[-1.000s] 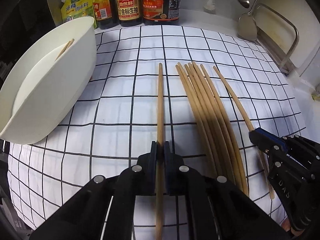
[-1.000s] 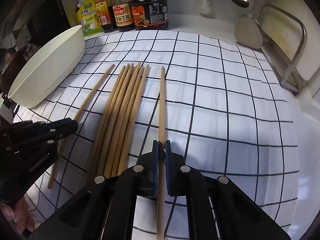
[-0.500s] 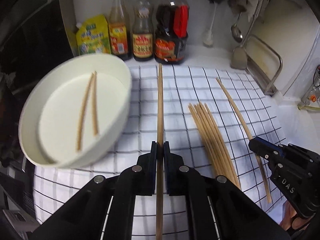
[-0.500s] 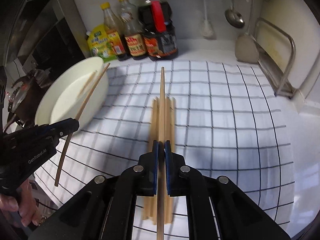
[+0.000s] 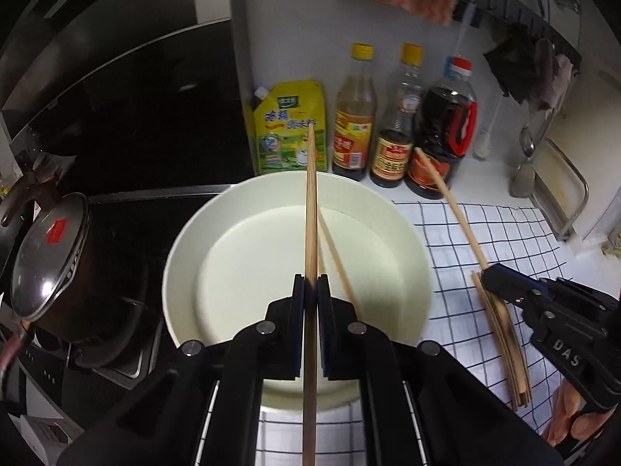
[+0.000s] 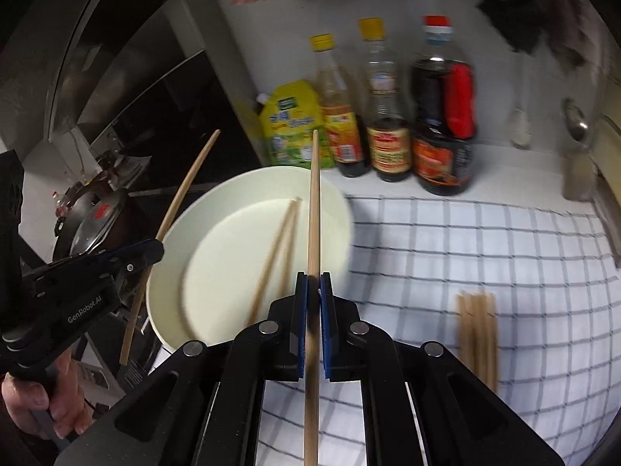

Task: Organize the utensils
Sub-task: 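Carry both held chopsticks over the white bowl, then open the left tool into the bowl while the right tool releases its chopstick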

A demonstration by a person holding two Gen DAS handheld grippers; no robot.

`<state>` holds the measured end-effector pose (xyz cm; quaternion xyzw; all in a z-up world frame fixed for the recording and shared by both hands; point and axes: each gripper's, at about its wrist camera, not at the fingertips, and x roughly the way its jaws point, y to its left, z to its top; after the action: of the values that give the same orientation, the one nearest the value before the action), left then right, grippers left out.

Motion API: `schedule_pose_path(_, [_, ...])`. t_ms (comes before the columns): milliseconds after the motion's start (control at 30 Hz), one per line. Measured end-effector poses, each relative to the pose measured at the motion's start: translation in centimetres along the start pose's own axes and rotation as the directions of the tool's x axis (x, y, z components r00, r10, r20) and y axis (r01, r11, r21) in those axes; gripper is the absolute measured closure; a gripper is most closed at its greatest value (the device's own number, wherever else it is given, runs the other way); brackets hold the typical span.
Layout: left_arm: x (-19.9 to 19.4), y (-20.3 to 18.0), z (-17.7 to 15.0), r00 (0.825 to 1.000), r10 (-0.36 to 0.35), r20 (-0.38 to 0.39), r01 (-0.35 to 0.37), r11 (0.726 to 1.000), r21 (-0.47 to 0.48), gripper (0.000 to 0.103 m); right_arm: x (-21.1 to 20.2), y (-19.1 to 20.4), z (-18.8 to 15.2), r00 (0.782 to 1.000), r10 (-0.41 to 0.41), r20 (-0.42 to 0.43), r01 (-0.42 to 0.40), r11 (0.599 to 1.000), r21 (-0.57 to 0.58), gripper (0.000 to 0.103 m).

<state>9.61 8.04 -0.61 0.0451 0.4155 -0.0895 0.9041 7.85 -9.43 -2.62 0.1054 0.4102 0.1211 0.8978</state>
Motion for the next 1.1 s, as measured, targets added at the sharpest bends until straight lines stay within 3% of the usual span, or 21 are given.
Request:
schedule_pose_path(267, [4.3, 4.5, 0.7, 0.999, -0.022, -0.05, 0.021, 1.0, -0.017, 0.096, 7.9, 5.5, 2.7, 0.997, 0.014, -0.082, -0.018, 0.999, -0.042, 0.097])
schedule_pose_path(633, [10.0, 6.0, -0.2, 0.987, -0.029, -0.156, 0.03, 1.0, 0.003, 0.095, 14.8, 5.9, 1.8, 0.981, -0.019, -0.192, 0.024, 0.999, 0.022, 0.097])
schedule_pose_path(1000, [11.3, 6.5, -0.3, 0.985, -0.016, -0.174, 0.016, 1.0, 0.003, 0.094, 15.2, 4.8, 1.2, 0.978, -0.062, -0.2, 0.074, 0.996, 0.055, 0.096])
schedule_pose_path(1033, [11.3, 6.6, -0.3, 0.984, -0.01, -0.178, 0.01, 1.0, 0.001, 0.092, 15.1, 4.8, 1.2, 0.978, -0.062, -0.201, 0.075, 0.996, 0.057, 0.095])
schedule_pose_path(1100, [11.1, 6.7, -0.3, 0.984, 0.007, -0.175, -0.008, 1.0, -0.007, 0.079, 14.8, 4.7, 1.2, 0.978, -0.079, -0.192, 0.092, 0.994, 0.059, 0.085])
